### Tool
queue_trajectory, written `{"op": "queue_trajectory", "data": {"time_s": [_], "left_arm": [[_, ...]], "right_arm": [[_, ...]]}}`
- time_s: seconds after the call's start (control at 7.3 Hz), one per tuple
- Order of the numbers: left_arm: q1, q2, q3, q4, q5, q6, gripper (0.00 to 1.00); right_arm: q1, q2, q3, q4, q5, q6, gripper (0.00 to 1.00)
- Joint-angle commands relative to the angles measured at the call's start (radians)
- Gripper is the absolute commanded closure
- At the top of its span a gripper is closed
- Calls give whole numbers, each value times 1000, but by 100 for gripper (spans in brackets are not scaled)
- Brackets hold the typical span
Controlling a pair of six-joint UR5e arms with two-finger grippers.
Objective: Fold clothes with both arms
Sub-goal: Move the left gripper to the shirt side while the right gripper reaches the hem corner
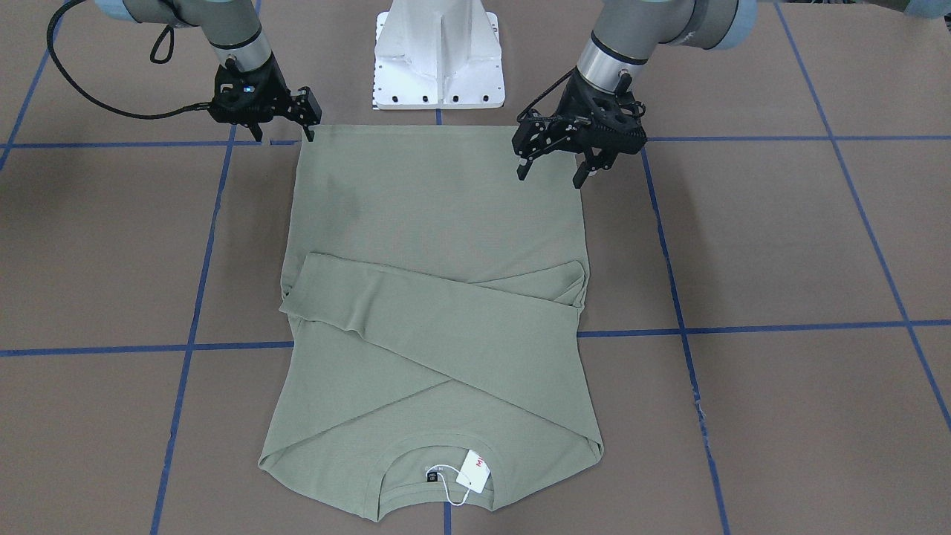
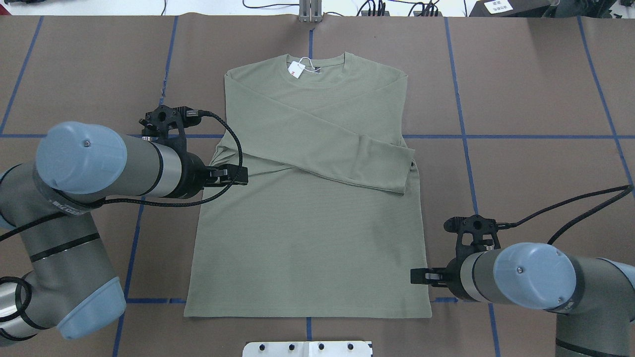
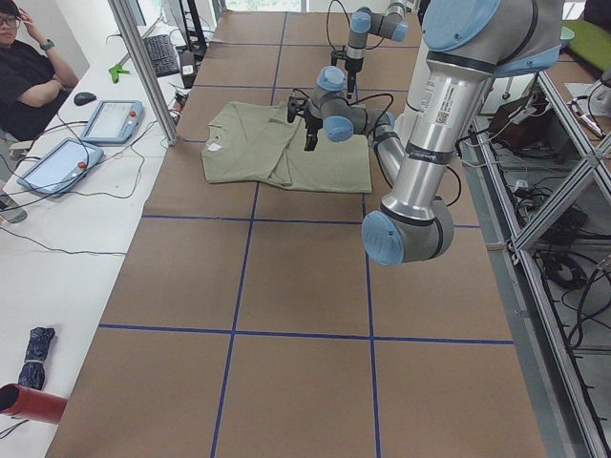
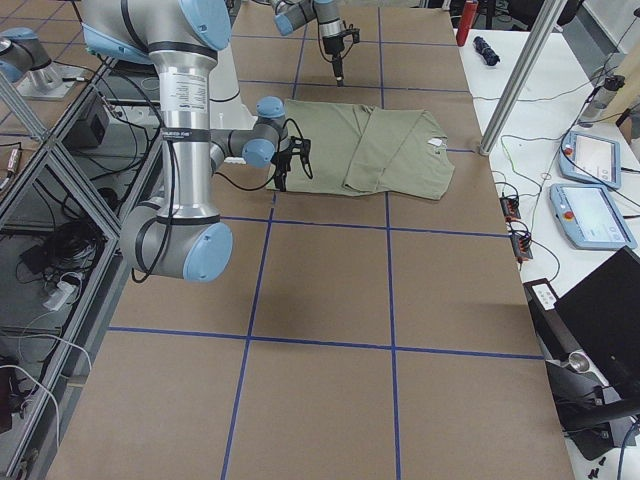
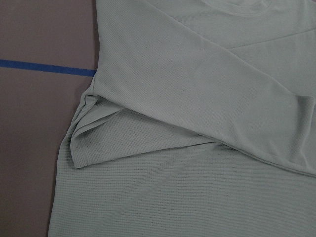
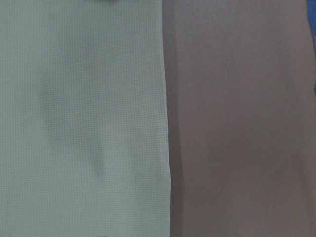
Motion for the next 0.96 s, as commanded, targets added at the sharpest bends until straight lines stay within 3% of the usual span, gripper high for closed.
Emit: {"op": "queue_trajectory", "data": {"time_s": [0.0,0.41,0.82], "left_arm": [[3,-6,-2,-1,1,-2,0],[8,1,3,-1,3,-5,0],[8,-6,3,-1,-1,-5,0]], "right_arm": [[-65,16,-27,8,-17,14,0],[-82,87,-115,3,-26,14,0],[-73,71,-103,6,-25,14,1]]}}
